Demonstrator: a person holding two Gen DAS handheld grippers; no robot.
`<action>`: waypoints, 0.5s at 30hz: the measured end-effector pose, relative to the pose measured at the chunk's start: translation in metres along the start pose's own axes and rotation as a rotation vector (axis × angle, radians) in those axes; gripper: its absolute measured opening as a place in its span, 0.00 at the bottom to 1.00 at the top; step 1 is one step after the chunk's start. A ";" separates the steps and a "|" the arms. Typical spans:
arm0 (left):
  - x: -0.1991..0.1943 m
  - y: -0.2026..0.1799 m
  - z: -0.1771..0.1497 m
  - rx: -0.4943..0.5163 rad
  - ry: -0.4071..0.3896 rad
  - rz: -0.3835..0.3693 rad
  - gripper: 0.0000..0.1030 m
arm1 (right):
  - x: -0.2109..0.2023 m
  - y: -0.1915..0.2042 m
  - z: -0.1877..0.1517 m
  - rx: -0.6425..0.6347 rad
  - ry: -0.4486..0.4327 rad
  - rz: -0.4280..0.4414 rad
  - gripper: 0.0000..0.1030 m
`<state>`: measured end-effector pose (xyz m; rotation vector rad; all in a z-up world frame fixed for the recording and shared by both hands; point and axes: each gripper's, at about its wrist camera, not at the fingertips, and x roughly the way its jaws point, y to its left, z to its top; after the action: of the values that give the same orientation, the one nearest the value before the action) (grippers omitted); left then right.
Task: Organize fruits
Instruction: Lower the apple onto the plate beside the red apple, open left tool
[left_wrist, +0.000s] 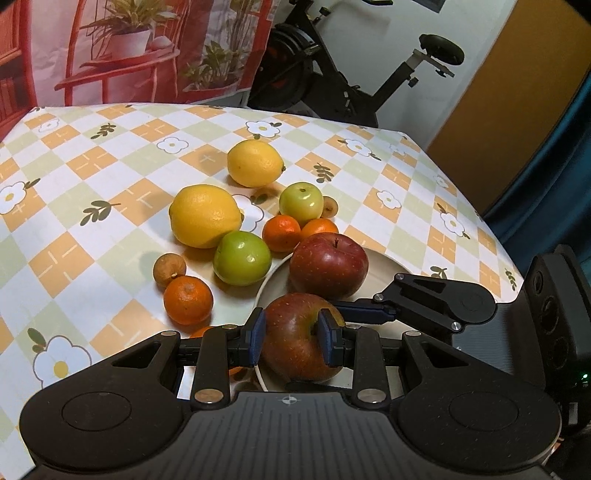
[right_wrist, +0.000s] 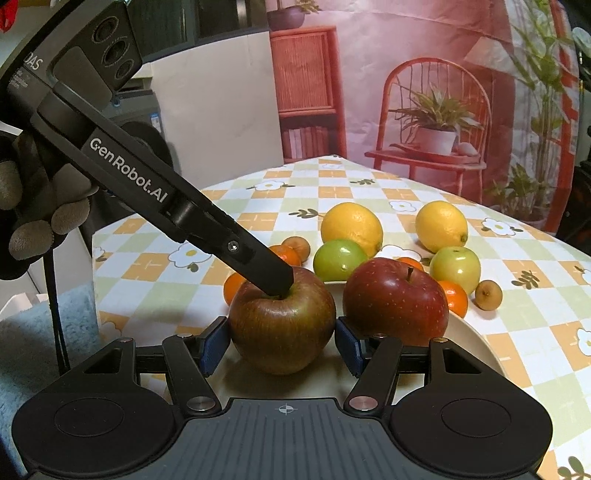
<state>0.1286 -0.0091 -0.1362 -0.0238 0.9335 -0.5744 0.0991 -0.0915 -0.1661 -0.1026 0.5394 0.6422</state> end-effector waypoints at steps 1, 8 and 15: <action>0.000 0.000 0.000 0.003 0.001 0.001 0.32 | 0.000 0.000 0.000 0.001 0.005 0.000 0.57; 0.000 -0.002 0.000 0.020 0.001 0.013 0.32 | -0.009 -0.004 0.000 0.009 0.024 0.001 0.57; 0.000 -0.002 0.000 0.016 -0.002 0.017 0.33 | -0.033 -0.014 -0.008 0.035 0.021 -0.018 0.57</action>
<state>0.1280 -0.0108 -0.1355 -0.0020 0.9267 -0.5655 0.0817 -0.1222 -0.1574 -0.0814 0.5695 0.6140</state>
